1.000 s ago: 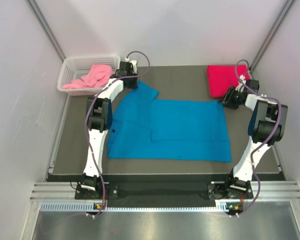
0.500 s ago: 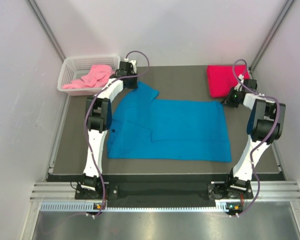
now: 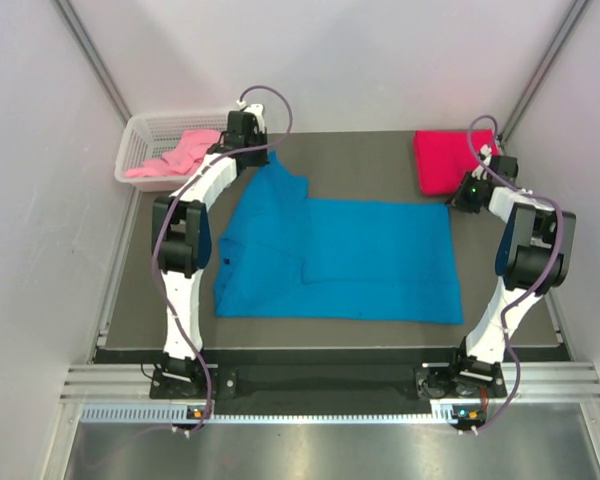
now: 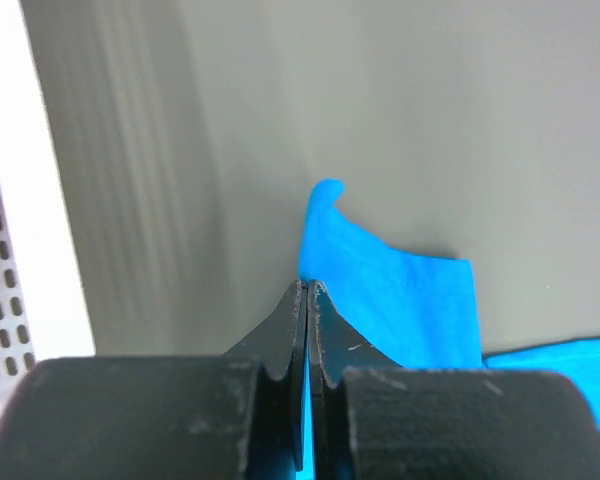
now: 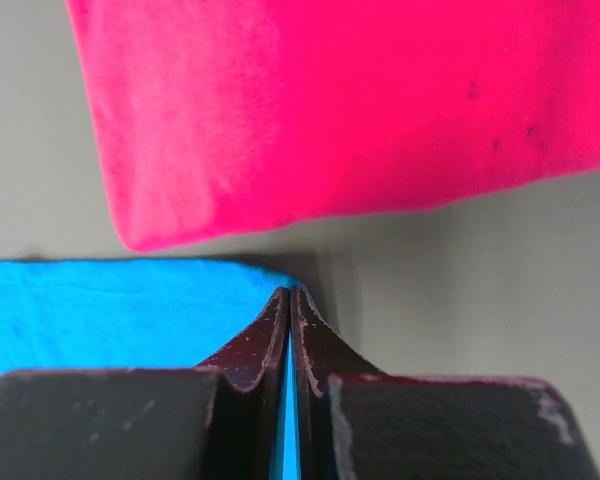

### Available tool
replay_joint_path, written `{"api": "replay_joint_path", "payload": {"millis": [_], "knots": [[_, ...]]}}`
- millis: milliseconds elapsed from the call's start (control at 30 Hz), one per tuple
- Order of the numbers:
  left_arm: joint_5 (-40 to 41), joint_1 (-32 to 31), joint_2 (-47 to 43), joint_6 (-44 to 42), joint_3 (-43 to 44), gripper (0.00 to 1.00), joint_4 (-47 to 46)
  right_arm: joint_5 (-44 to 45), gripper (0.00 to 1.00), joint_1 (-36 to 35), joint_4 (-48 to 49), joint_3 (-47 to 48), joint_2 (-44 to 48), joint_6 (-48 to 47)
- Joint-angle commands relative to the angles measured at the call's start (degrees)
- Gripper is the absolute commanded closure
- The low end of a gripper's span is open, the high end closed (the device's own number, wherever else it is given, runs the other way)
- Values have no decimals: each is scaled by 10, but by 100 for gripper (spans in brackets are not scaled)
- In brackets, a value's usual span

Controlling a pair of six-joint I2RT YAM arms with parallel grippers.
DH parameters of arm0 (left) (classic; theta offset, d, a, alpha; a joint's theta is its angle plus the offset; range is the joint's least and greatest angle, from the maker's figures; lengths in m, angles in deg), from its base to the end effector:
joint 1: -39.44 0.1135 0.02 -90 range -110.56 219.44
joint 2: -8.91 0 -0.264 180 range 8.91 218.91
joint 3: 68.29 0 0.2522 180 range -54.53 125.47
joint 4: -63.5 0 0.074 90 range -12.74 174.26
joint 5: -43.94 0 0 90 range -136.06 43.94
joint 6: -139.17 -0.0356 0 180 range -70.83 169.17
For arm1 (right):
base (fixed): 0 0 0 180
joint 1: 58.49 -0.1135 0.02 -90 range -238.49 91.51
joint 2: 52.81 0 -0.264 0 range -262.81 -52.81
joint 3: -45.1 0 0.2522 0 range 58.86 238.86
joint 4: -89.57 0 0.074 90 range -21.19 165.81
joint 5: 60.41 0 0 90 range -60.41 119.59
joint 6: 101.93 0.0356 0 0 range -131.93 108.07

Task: Fold and stack the t-shirts
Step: Fold the tshirt

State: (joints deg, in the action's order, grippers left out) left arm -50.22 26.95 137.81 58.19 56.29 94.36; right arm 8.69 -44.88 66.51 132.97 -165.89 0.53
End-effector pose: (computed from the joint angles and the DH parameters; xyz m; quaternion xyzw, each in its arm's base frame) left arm 0.5137 -0.1164 0.2369 0.0436 0.8862 -0.1175 0.4460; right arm 0.4142 -0.0872 0.1689 0.1443 0.9098 0.1660 0.3519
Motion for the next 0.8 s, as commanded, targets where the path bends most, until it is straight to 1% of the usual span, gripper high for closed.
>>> {"api": "replay_joint_path", "payload": {"millis": [0, 100, 200, 267, 400, 467, 533, 633, 667, 767], "knots": [[14, -3, -54, -9, -25, 100, -21, -9, 100, -5, 25, -5, 52, 4], [17, -3, -93, -8, -75, 100, -39, 3, 100, -4, 34, -25, 74, 6], [14, -3, -121, -6, -105, 100, -45, 7, 100, -5, 42, -41, 87, 13], [18, -3, -132, -6, -112, 100, -31, -2, 100, -4, 59, -59, 96, 23], [25, -4, -183, -10, -164, 100, -24, -1, 100, -4, 79, -103, 118, 39], [23, -4, -214, -13, -188, 100, -15, 8, 100, -4, 86, -118, 137, 40], [26, -4, -231, -13, -199, 100, 5, 34, 100, -2, 85, -140, 156, 45], [28, -5, -256, -4, -215, 100, 33, 51, 100, 0, 89, -176, 188, 58], [31, -4, -274, 0, -236, 100, 34, 56, 100, 0, 106, -184, 196, 62], [30, -5, -311, 21, -279, 100, 42, 76, 100, 2, 95, -201, 220, 67]]}}
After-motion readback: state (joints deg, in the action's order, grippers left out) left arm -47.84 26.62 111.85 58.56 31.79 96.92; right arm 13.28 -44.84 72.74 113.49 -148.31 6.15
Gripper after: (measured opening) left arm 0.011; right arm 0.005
